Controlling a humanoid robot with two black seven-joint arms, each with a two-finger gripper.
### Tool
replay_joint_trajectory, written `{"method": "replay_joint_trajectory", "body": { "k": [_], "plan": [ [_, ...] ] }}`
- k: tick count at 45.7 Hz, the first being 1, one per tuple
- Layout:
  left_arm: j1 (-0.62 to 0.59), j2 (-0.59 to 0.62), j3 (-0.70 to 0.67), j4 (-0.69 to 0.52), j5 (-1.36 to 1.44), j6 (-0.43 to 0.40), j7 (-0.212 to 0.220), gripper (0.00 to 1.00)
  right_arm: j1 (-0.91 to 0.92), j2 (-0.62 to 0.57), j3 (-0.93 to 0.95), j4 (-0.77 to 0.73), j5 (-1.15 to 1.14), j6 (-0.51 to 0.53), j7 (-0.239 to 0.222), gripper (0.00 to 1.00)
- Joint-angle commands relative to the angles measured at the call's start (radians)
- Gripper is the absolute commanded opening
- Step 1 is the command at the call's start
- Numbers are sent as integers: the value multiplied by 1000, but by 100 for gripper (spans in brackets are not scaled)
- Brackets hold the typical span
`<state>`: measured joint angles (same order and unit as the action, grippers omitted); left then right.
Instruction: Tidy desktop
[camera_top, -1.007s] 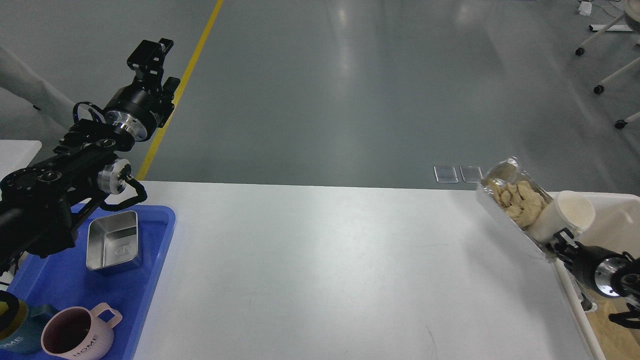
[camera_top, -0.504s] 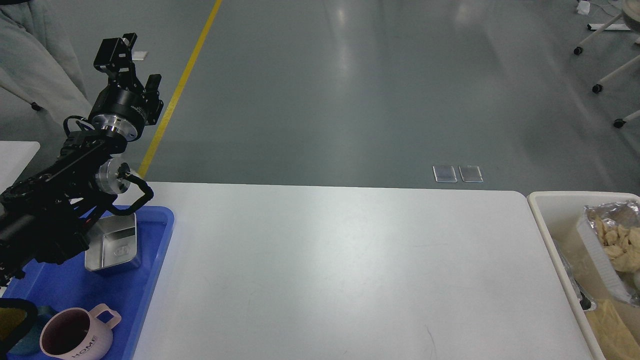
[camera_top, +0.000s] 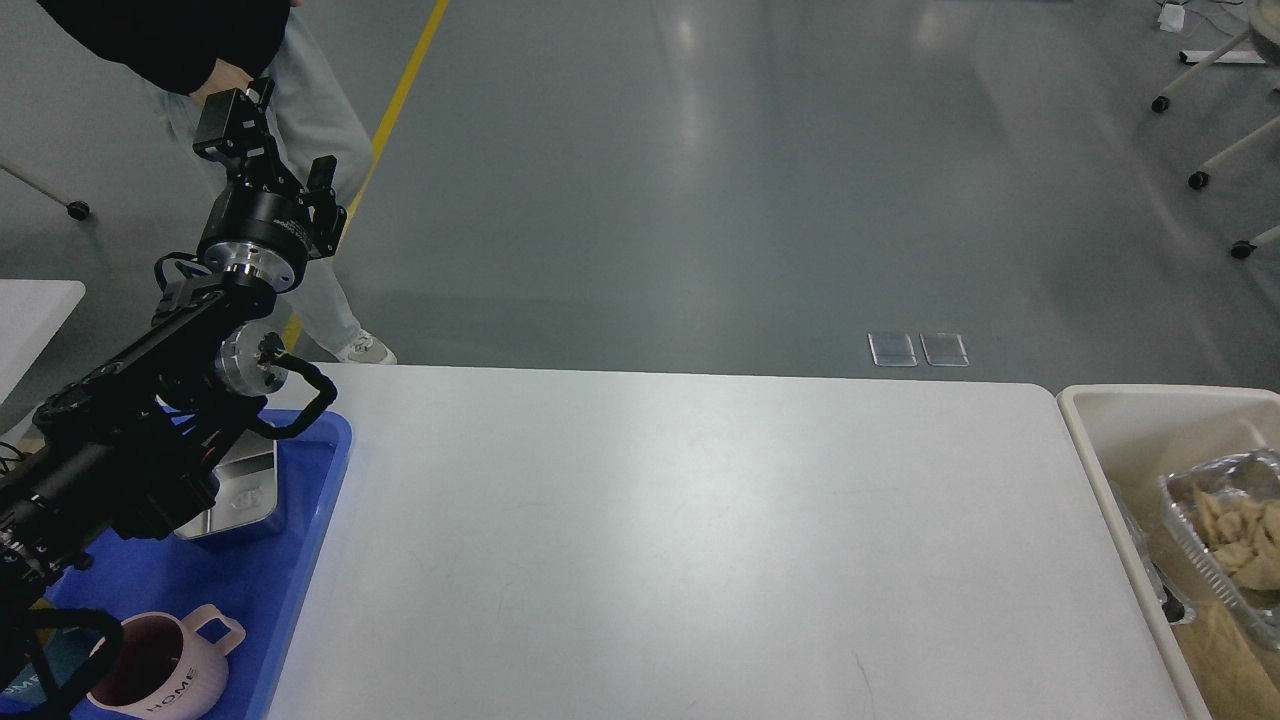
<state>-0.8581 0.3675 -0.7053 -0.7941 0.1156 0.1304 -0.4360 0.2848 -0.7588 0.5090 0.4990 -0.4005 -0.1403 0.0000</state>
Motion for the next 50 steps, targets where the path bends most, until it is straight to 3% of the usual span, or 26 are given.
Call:
{"method": "replay_joint_trajectory", "body": {
  "k": [1, 15, 22, 30, 42, 50],
  "plan": [
    [13, -7, -39, 7, -16, 0, 0, 95, 8, 91, 61, -91, 0, -38, 3, 100],
    [14, -16, -69, 15, -20, -2, 2, 95, 20, 150, 204, -111, 0, -38, 3, 100],
    [13, -31, -74, 47, -43, -31, 5, 95, 134, 179, 265, -111, 0, -38, -2, 100],
    [13, -47, -94, 70, -73, -64, 6, 96, 270, 271, 497, -96, 14, -31, -3, 100],
    [16, -78, -146, 93, -73, -86, 6, 97, 396, 470, 767, -31, 46, 77, 17, 100],
    [30, -111, -192, 127, -94, -156, 6, 98, 396, 579, 847, -2, 45, 226, 87, 100]
  ]
}}
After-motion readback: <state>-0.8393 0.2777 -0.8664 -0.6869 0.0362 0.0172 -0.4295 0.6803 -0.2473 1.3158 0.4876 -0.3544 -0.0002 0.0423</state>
